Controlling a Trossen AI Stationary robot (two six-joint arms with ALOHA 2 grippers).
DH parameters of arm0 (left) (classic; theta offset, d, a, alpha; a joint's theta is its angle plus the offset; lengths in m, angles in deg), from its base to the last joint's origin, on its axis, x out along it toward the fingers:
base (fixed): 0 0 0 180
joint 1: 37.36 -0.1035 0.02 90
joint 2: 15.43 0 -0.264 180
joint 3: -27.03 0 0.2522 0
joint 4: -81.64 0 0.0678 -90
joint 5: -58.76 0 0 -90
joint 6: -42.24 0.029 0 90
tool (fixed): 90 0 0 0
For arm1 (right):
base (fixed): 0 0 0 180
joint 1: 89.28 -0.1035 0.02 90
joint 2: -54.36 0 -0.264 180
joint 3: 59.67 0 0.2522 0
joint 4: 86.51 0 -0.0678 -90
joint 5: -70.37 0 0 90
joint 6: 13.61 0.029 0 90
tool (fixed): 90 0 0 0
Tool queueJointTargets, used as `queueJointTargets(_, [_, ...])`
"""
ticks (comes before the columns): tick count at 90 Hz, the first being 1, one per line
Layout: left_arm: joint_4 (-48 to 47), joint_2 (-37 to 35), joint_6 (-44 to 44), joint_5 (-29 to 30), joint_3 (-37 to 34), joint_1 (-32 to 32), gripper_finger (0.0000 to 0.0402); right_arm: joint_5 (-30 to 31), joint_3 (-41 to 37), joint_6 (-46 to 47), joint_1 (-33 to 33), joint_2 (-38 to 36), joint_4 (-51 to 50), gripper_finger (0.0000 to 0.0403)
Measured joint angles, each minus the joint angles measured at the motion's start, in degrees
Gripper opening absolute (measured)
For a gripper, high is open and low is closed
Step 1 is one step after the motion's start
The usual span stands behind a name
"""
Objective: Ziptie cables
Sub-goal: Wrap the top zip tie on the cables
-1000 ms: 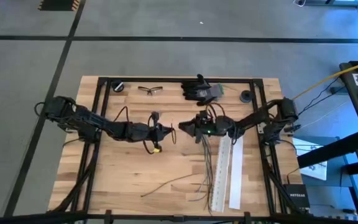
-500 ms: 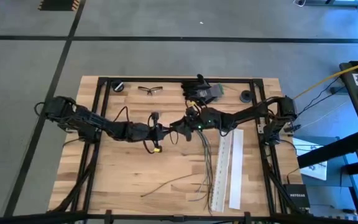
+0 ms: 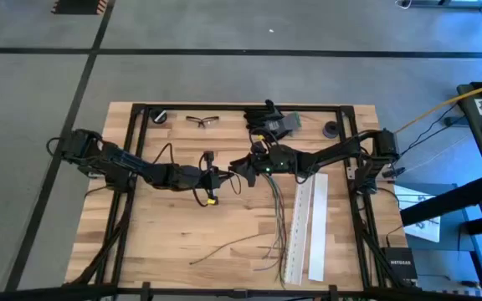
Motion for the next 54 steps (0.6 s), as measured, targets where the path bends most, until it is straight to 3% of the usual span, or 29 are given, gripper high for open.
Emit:
queueJointTargets(10, [0.0, 0.0, 0.0, 0.02, 0.0, 0.0, 0.0, -0.2, 0.62, -0.07, -0.7, 0.01, 0.52, 0.0124])
queueJointTargets(34, [-0.03, 0.0, 0.01, 0.02, 0.0, 0.0, 0.0, 0.68, 5.96, -6.29, -2.34, 0.01, -9.6, 0.0117])
queueJointTargets(43, [-0.3, 0.0, 0.0, 0.06, 0.0, 0.0, 0.0, 0.93, 6.05, -6.59, -2.19, 0.01, -11.1, 0.0088])
queueJointTargets(54, [-0.63, 0.11, -0.17, 0.02, -0.02, 0.0, 0.0, 0.98, 6.05, -10.61, -2.74, 0.0, -12.44, 0.0022])
